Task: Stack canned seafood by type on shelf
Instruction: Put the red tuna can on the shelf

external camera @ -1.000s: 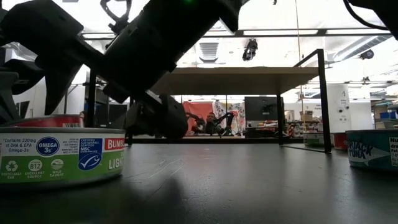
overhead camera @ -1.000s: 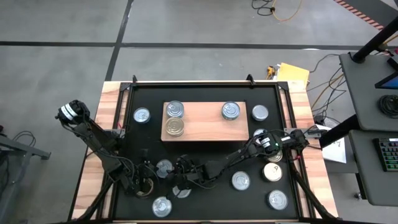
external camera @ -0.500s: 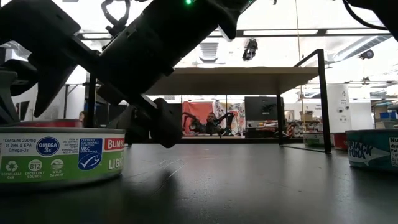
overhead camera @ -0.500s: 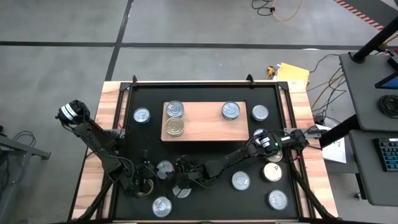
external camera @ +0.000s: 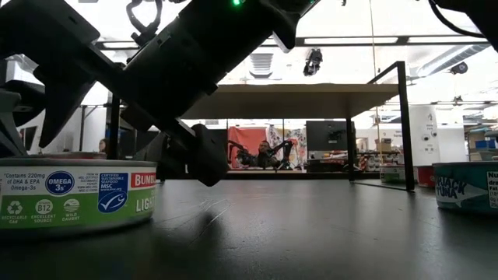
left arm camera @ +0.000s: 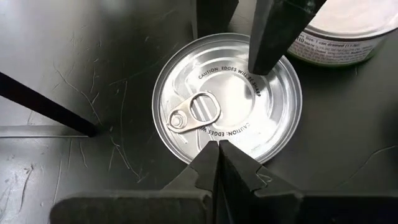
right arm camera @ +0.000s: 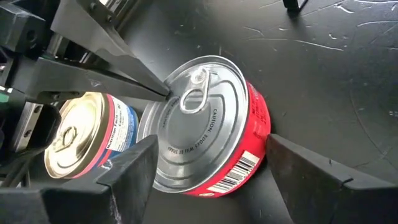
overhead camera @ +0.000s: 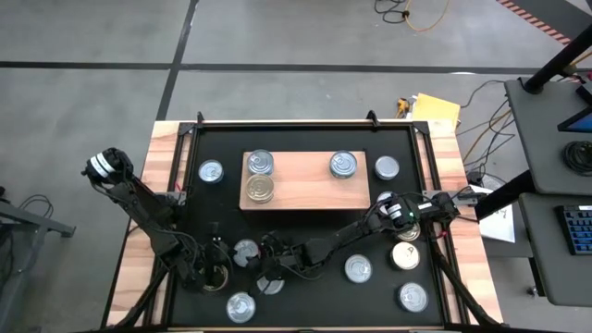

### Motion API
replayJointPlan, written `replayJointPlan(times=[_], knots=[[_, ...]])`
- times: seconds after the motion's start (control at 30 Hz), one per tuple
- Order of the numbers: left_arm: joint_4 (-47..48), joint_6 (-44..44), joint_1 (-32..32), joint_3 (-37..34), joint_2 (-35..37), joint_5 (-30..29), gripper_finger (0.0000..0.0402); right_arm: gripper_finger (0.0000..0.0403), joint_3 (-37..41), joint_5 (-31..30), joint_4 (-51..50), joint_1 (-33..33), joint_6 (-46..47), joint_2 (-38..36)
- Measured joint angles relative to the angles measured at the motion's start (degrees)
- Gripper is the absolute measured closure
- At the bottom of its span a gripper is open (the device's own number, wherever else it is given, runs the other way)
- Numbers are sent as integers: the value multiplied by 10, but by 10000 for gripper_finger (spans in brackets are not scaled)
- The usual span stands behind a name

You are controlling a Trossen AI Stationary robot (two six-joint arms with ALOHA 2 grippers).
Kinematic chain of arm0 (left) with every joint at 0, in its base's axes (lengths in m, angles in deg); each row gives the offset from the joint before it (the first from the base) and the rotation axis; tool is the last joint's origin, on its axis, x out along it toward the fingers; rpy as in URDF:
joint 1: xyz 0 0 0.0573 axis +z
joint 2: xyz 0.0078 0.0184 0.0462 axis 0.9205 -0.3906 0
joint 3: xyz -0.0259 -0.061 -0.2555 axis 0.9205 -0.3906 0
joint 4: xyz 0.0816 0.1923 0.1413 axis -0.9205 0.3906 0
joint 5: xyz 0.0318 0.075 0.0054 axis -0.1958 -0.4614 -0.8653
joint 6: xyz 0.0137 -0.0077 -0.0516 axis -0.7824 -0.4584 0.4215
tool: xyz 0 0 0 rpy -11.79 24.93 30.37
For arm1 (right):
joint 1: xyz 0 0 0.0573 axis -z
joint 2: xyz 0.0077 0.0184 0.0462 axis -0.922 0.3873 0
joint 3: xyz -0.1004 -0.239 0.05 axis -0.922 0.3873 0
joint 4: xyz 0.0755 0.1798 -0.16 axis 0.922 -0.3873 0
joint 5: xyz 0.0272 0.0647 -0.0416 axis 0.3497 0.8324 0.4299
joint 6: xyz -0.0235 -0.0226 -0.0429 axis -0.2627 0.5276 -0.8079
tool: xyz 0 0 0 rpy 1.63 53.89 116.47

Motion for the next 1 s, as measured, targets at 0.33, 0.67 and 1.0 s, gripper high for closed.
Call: replayJointPlan(times=[0.33, 0.67, 1.0], knots=[[5, 10, -10, 1, -1, -2, 401, 103, 0, 0, 3, 1, 1, 0], [0, 9, -10, 1, -2, -6, 402, 124, 0, 15, 42, 3, -1, 0], [-30, -8, -10, 0, -3, -15, 402, 180, 0, 15, 39, 10, -1, 0]])
